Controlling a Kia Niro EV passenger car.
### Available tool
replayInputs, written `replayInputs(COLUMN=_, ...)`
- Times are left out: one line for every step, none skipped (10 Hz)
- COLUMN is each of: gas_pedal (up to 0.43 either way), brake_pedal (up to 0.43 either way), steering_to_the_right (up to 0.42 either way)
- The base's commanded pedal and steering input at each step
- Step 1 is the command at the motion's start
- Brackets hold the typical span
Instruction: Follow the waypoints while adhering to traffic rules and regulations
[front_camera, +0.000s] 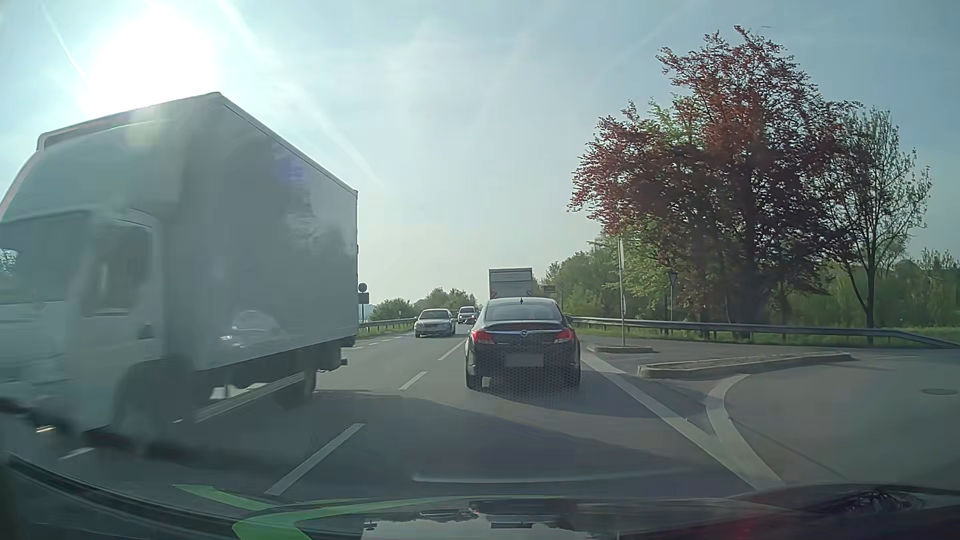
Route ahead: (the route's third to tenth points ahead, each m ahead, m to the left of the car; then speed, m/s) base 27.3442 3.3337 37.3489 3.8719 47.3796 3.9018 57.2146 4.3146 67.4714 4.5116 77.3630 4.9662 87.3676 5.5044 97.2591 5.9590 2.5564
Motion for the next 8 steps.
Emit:
replayInputs(gas_pedal=0.079, brake_pedal=0.0, steering_to_the_right=0.001)
replayInputs(gas_pedal=0.079, brake_pedal=0.0, steering_to_the_right=0.001)
replayInputs(gas_pedal=0.079, brake_pedal=0.0, steering_to_the_right=0.001)
replayInputs(gas_pedal=0.079, brake_pedal=0.0, steering_to_the_right=0.001)
replayInputs(gas_pedal=0.079, brake_pedal=0.0, steering_to_the_right=0.001)
replayInputs(gas_pedal=0.079, brake_pedal=0.0, steering_to_the_right=0.001)
replayInputs(gas_pedal=0.079, brake_pedal=0.0, steering_to_the_right=0.001)
replayInputs(gas_pedal=0.079, brake_pedal=0.0, steering_to_the_right=0.0)
